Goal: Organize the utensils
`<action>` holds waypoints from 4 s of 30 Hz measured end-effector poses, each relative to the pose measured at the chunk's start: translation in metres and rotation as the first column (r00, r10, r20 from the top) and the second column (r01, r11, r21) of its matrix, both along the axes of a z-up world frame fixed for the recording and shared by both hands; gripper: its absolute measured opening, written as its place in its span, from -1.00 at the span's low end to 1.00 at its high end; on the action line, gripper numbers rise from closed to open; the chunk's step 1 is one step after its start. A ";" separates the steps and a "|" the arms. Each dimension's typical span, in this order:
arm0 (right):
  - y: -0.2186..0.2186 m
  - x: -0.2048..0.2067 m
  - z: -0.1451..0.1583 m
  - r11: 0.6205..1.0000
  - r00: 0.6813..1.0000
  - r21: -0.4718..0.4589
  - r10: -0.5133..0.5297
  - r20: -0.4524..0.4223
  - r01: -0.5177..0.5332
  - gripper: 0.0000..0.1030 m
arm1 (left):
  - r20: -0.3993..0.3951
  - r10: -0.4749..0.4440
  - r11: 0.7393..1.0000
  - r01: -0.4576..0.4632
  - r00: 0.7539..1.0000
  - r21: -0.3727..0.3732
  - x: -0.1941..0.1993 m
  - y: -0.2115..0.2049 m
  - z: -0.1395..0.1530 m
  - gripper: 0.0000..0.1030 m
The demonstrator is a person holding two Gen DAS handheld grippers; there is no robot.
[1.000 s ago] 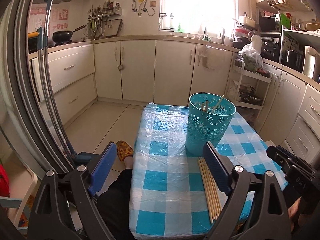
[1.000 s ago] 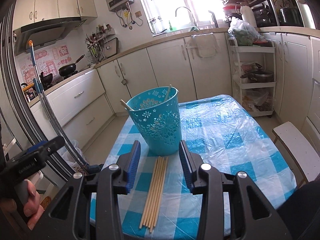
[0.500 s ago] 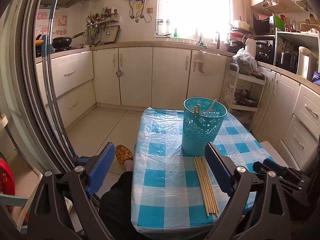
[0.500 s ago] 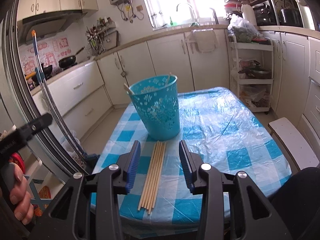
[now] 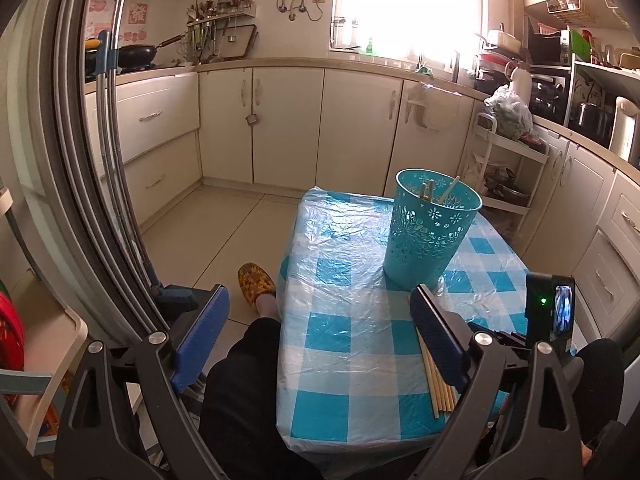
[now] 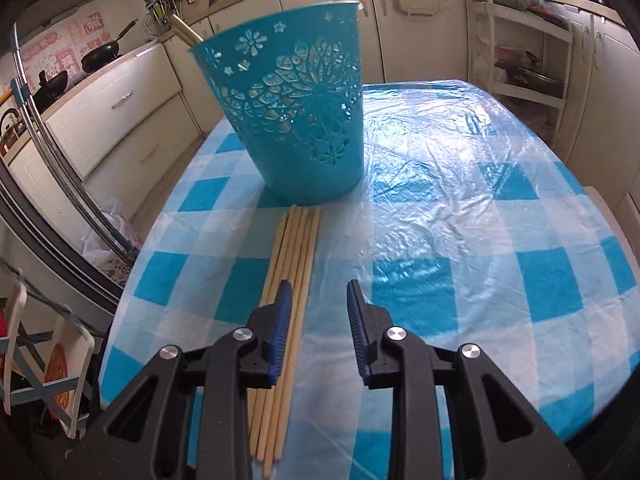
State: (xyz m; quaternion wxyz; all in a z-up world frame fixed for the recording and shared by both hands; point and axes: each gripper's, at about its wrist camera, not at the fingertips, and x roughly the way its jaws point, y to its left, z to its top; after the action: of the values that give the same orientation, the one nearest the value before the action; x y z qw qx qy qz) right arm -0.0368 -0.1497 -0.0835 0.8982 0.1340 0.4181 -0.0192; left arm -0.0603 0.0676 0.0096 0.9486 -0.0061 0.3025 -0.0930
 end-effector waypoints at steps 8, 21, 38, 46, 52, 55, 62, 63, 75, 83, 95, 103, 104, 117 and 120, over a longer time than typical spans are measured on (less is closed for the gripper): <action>0.004 0.029 -0.016 0.998 0.999 -0.055 0.003 -0.052 -0.006 -0.53 | -0.043 0.005 1.000 -0.005 0.999 0.007 0.013 -0.002 -0.015 0.70; -0.012 0.019 -0.015 0.988 0.993 -0.130 0.076 -0.090 -0.087 -0.83 | -0.216 -0.093 0.995 0.096 0.972 0.002 0.056 -0.043 -0.063 0.70; -0.046 0.011 -0.020 0.998 0.998 0.065 0.028 -0.061 -0.024 -0.84 | -0.438 -0.106 0.982 0.163 0.893 0.095 0.129 -0.137 -0.157 0.55; -0.046 0.008 -0.020 0.997 0.998 0.075 0.035 -0.059 -0.030 -0.84 | -0.424 -0.089 0.974 0.168 0.901 0.153 0.131 -0.147 -0.158 0.53; -0.045 0.008 -0.021 0.998 0.998 0.055 0.037 -0.051 -0.034 -0.84 | -0.411 -0.118 0.969 0.195 0.904 0.150 0.134 -0.150 -0.154 -0.02; -0.044 0.008 -0.021 0.998 0.998 0.048 0.035 -0.045 -0.032 -0.84 | -0.405 -0.136 0.967 0.210 0.904 0.144 0.136 -0.151 -0.153 -0.36; -0.045 0.009 -0.022 0.999 0.999 0.043 0.026 -0.026 -0.024 -0.83 | -0.382 -0.192 0.955 0.262 0.904 0.140 0.134 -0.157 -0.153 -0.85; -0.044 0.010 -0.022 0.999 0.999 0.037 0.024 -0.023 -0.023 -0.83 | -0.377 -0.197 0.953 0.267 0.905 0.144 0.133 -0.157 -0.154 -0.85; -0.033 0.012 -0.023 0.999 1.000 -0.043 0.026 -0.004 -0.026 -0.83 | -0.398 -0.222 0.953 0.285 0.890 0.104 0.132 -0.148 -0.151 -0.90; -0.033 0.012 -0.023 0.998 1.000 -0.052 0.029 -0.007 -0.029 -0.83 | -0.408 -0.249 0.949 0.306 0.878 0.078 0.114 -0.133 -0.132 -0.90; -0.032 0.011 -0.022 0.998 0.999 -0.048 0.029 -0.017 -0.030 -0.83 | -0.276 -0.326 0.945 0.309 0.904 -0.107 0.087 -0.082 -0.037 -0.90; -0.033 0.011 -0.022 0.999 0.999 -0.044 0.029 -0.017 -0.030 -0.83 | -0.125 -0.378 0.919 0.355 0.917 -0.174 0.083 -0.089 0.037 -0.90; -0.033 0.011 -0.022 0.999 0.999 -0.043 0.029 -0.017 -0.029 -0.83 | -0.107 -0.379 0.917 0.358 0.919 -0.178 0.083 -0.091 0.044 -0.90; -0.036 0.012 -0.022 1.000 1.000 -0.017 0.024 -0.016 -0.024 -0.83 | 0.130 -0.321 0.896 0.345 0.938 -0.281 0.123 -0.119 0.099 -0.90; -0.037 0.012 -0.023 1.000 1.000 -0.008 0.021 -0.015 -0.021 -0.83 | 0.181 -0.281 0.899 0.325 0.942 -0.295 0.141 -0.130 0.103 -0.90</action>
State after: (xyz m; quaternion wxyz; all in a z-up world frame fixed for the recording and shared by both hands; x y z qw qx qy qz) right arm -0.0247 -0.1868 -0.1060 0.8957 0.1260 0.4263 -0.0122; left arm 0.0807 -0.0621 0.1126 0.9269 -0.1065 0.2160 -0.2878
